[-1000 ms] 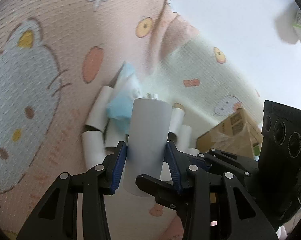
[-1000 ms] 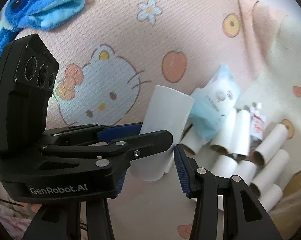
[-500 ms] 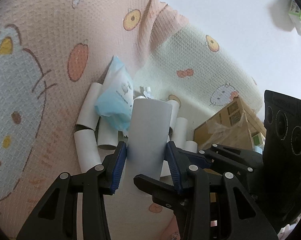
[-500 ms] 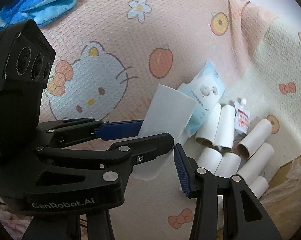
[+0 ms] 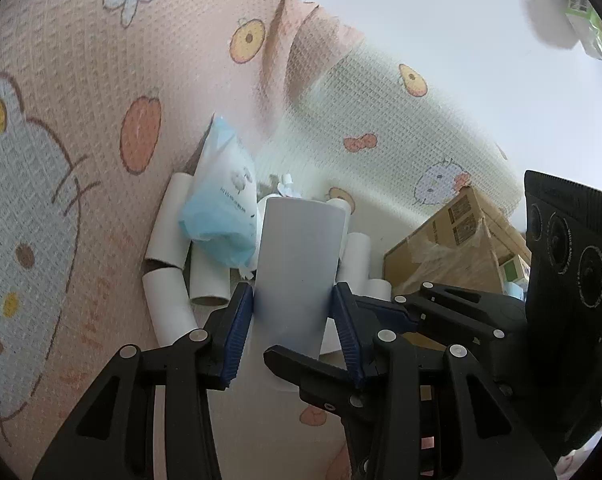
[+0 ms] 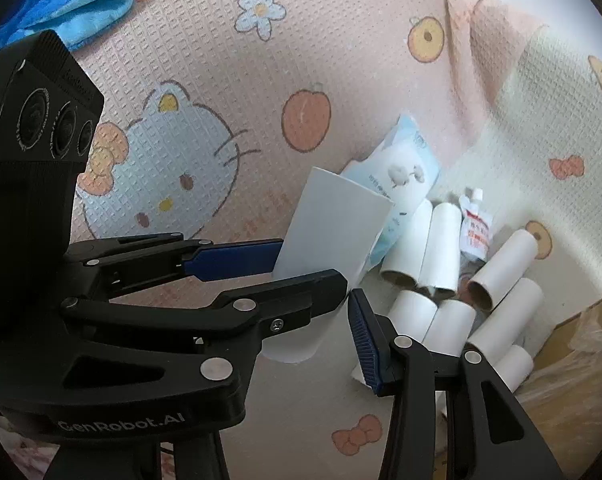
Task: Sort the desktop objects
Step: 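Lift the tube with the left gripper and carry it over the box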
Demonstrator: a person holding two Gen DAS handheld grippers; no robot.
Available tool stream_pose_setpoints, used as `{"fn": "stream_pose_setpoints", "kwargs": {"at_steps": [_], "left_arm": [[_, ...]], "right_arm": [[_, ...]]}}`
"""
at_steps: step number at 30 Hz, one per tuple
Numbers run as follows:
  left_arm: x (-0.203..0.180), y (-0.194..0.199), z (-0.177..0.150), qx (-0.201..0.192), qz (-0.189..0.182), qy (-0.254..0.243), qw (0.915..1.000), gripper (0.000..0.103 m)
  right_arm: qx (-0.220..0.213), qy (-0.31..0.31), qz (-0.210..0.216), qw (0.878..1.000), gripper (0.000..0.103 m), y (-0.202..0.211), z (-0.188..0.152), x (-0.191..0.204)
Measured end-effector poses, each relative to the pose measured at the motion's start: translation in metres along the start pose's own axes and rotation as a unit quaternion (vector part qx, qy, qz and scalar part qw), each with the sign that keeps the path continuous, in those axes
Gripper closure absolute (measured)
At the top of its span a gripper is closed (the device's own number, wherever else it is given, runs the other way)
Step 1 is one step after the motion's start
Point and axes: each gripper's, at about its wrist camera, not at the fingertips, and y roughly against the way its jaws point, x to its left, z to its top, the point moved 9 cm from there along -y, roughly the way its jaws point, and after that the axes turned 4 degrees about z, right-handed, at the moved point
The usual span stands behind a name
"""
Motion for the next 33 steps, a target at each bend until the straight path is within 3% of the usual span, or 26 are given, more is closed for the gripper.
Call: {"fn": "stream_pose_setpoints", "kwargs": {"at_steps": [11,19,33], "left_arm": [[-0.026,0.004,0.020,-0.008,-0.004,-0.034,0.9994,0.058],[-0.055,0.025,0.043,-0.039,-0.010,-0.066,0.9970,0.058],[-0.154,0.028,0.046,-0.045,-0.020,-0.155,0.9867,0.058]], "right_arm": [[-0.021,0.003,-0.033,0.999,0.061,0.026,0.010,-0.007],[-0.073,0.003,-0.050,0.996,0.061,0.066,0.028,-0.012],[-0.114,0.013,-0.104,0.988,0.061,0.141,0.014,-0.045]]}}
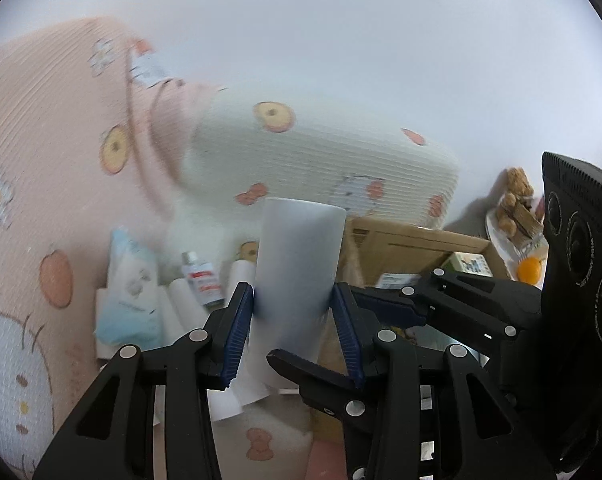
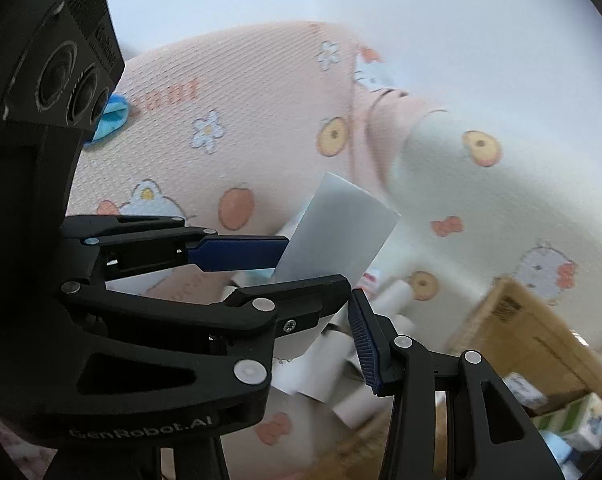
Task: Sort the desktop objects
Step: 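Lift the tube with the left gripper and carry it over the box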
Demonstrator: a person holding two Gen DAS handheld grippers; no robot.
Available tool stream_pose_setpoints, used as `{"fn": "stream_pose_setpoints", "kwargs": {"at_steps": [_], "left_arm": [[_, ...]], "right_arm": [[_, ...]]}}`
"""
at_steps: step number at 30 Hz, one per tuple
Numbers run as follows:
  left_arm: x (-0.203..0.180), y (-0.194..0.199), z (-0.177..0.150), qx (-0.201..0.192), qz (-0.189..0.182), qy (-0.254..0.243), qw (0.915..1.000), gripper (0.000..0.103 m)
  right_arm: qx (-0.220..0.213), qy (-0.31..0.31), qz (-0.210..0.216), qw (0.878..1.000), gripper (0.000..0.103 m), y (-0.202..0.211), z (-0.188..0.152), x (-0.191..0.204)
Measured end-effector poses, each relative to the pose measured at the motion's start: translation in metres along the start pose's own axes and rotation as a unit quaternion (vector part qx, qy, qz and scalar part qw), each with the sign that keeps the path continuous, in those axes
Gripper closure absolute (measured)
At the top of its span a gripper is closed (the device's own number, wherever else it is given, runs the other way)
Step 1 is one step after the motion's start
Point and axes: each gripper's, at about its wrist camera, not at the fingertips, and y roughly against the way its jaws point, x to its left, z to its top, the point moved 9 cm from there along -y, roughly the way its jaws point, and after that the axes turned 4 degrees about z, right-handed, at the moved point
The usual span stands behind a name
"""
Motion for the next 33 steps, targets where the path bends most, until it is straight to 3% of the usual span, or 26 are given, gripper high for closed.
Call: {"fn": "stream_pose_setpoints", "kwargs": {"at_steps": [8,15,22,28,33], "left_arm": [[-0.053,-0.021,0.002,0.025,-0.029,-0.030,0.9988,0.058],[-0.092,-0.048,0.005,0.068,-0.049,-0.058,0.9948,0.058],[-0.119,-0.069,0.010,0.081,-0.055,-0.094,0.9907,0.058],[-0.128,-0.101,0.001,0.148,-0.076,-0.087,0.9822,0.059],[-0.133,-0.128,-0.015,0.221,-0.097,-0.055,0.9688,0.059]], "right_arm": [[-0.023,-0.023,-0.032,0.999,0.061,0.036,-0.017,-0.043],[-0.001,-0.041,-0.051,0.998,0.061,0.049,-0.037,-0.077],[0.018,-0.056,-0.068,0.996,0.061,0.059,-0.048,-0.110],[0.046,-0.111,-0.037,0.992,0.061,0.051,-0.065,-0.135],[0.087,-0.132,-0.039,0.987,0.061,0.041,-0.086,-0.146]]}}
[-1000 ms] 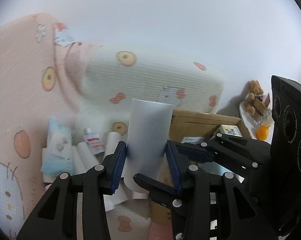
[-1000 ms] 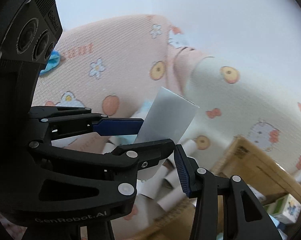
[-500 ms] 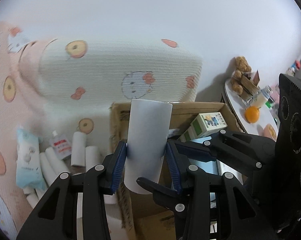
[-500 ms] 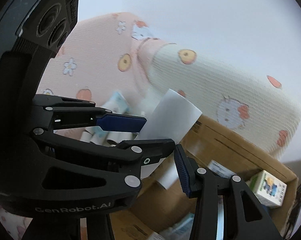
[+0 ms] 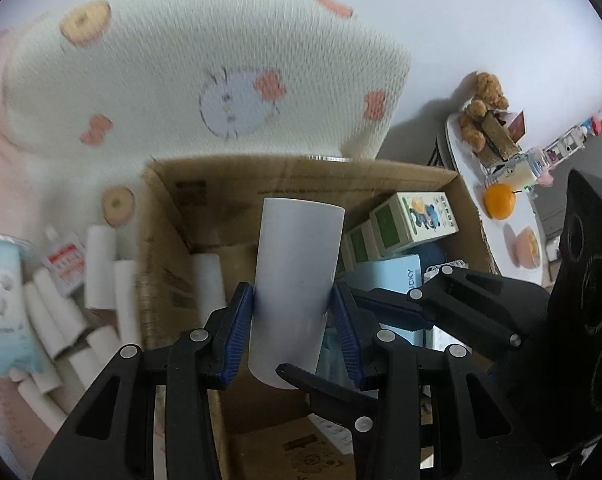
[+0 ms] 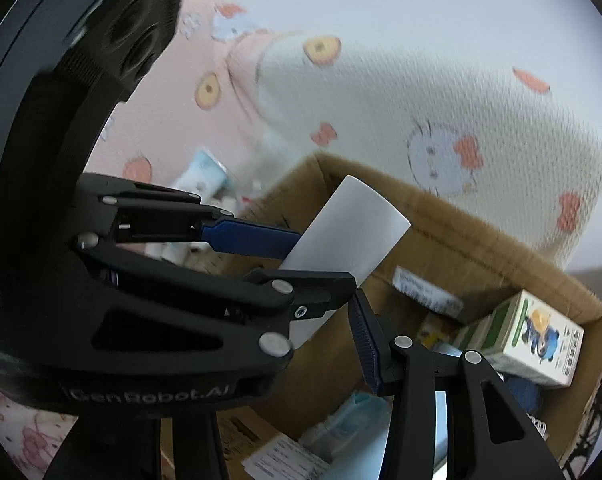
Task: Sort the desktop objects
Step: 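Lift the tube with the left gripper and carry it over the box, then lower the tube into the box and open the left gripper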
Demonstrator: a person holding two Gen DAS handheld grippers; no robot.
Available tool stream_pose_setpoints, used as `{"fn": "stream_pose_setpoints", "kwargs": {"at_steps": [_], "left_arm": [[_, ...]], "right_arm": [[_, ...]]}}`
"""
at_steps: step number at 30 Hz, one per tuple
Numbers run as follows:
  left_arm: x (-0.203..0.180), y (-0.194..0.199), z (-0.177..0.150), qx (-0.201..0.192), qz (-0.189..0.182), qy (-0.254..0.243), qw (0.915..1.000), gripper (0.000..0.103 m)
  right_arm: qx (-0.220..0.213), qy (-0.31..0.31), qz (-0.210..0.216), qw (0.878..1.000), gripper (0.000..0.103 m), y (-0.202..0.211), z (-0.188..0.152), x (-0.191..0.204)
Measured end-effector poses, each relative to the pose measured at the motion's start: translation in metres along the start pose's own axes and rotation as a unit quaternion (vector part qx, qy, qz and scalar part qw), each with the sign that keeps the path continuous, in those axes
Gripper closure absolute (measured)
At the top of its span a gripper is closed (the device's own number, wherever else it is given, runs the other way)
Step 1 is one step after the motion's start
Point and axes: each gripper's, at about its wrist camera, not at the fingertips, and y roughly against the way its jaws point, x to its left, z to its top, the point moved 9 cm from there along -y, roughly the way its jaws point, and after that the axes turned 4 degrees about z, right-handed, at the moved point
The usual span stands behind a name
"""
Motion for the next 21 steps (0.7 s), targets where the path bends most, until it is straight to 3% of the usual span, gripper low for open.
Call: {"fn": "stream_pose_setpoints", "kwargs": {"at_steps": [7,13,21], "left_arm": [[-0.001,-0.033,-0.003,0.054,-0.016,0.034,0.9978,0.059],[0.003,-0.055,0.000,0.076,-0.015,0.057,0.9953,0.059],[0.000,-0.072,0.003,0.089,-0.002,0.066,0.9938,0.059]], "right_arm": [[0.056,-0.054,0.004,0.997,0.061,-0.017,-0.016,-0.024],[0.089,-0.114,0.048,0.988,0.061,-0.030,-0.029,-0.041],[0.110,-0.133,0.034,0.984,0.078,-0.038,-0.044,-0.054]]}}
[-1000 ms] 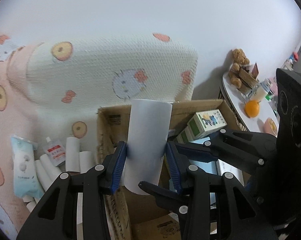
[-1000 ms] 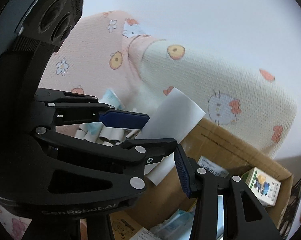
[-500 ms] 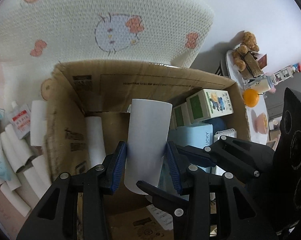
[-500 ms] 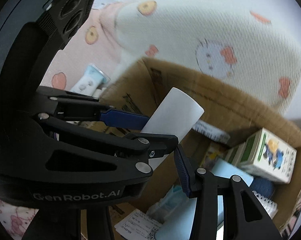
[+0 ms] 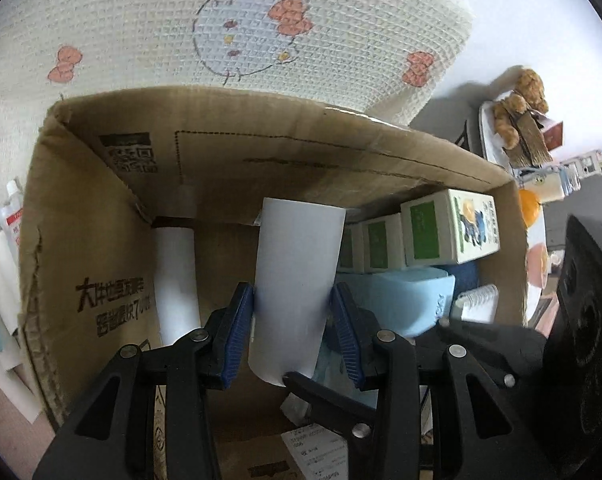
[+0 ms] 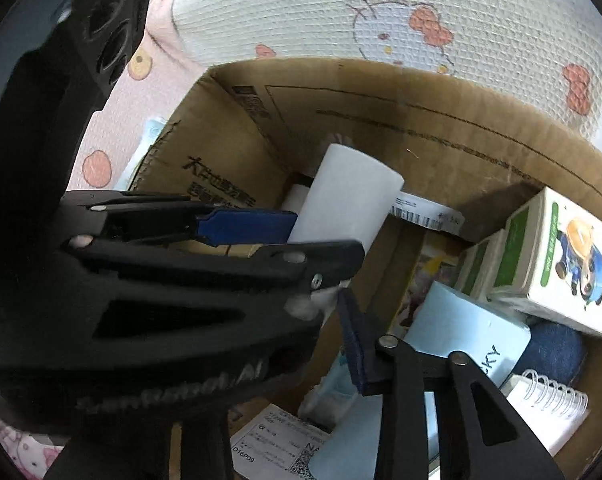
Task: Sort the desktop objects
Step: 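Lower the tube into the box and open the left gripper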
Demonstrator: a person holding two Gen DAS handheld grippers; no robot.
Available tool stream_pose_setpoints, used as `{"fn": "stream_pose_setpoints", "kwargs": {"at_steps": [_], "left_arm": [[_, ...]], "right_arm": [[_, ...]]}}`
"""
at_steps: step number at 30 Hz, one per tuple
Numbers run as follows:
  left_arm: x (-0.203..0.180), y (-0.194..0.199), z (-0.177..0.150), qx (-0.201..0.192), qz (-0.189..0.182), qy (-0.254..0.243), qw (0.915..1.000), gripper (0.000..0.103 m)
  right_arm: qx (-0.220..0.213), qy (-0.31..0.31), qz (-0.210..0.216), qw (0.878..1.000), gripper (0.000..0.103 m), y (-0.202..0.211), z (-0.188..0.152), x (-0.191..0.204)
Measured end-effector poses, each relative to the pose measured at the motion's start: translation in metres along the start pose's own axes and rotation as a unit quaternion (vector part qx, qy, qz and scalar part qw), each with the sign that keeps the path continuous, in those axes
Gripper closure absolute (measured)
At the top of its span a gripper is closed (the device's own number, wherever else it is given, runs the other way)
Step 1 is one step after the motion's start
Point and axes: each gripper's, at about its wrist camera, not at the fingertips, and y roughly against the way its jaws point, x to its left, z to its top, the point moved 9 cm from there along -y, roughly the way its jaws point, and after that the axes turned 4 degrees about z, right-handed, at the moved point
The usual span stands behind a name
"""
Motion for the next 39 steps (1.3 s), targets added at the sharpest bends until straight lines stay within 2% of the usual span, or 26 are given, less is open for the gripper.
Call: {"fn": "stream_pose_setpoints", "kwargs": {"at_steps": [7,12,15,19,22,26,34,37,39], "left_arm": [[-0.010,-0.015,-0.004,0.012,-0.005,-0.009,0.9999,0.059],[-0.009,-0.034,-0.006,0.036,0.009,-0.004,0.9993,0.059],[-0.007,-0.044,-0.006,0.054,0.010,0.003,0.9985,0.059],[-0.002,-0.056,-0.008,0.071,0.038,0.010,0.9966,0.059],[0.003,-0.064,-0.006,0.079,0.048,0.022,0.9955,0.059],[0.010,-0.077,-0.008,0.108,0.063,0.035,0.9915,0.059],[0.017,-0.076,-0.006,0.114,0.085,0.047,0.9888,0.057],[0.017,-0.053,-0.003,0.091,0.109,0.032,0.9894,0.056],[0.013,-0.034,-0.001,0.071,0.102,0.022,0.9920,0.056]], "right_arm": [[0.015,-0.016,-0.009,1.000,0.080,-0.001,-0.011,-0.011],[0.033,-0.029,-0.016,0.999,0.080,0.002,-0.021,-0.017],[0.028,-0.003,-0.057,0.998,0.079,0.012,-0.026,-0.019],[0.018,0.009,-0.068,0.997,0.079,0.027,-0.032,-0.016],[0.002,0.017,-0.094,0.995,0.079,0.042,-0.032,-0.019],[-0.013,0.016,-0.103,0.994,0.079,0.060,-0.033,-0.022],[-0.020,0.023,-0.121,0.992,0.079,0.071,-0.041,-0.011],[-0.016,0.026,-0.123,0.992,0.079,0.064,-0.031,-0.005],[-0.016,0.023,-0.124,0.992,0.079,0.057,-0.025,-0.008]]}}
